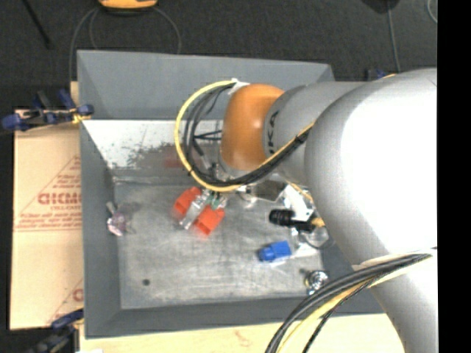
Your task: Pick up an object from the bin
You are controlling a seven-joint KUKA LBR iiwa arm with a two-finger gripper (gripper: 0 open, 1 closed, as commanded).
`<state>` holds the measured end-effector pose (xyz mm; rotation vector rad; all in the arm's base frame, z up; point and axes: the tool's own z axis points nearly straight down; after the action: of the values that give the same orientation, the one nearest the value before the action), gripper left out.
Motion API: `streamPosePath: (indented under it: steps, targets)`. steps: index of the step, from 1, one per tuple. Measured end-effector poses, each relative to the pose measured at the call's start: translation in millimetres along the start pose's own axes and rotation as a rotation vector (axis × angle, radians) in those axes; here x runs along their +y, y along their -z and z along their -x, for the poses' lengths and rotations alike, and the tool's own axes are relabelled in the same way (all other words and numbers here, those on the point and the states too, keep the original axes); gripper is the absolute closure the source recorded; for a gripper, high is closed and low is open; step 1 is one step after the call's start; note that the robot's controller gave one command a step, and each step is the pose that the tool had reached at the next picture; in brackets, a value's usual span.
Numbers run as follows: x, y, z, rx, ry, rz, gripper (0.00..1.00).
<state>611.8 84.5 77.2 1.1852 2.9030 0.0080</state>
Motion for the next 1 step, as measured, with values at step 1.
streamPosePath:
  steps: [1]
  targets:
    - [0.5,2.4,2.5,-0.007,0.001,0.003,1.00]
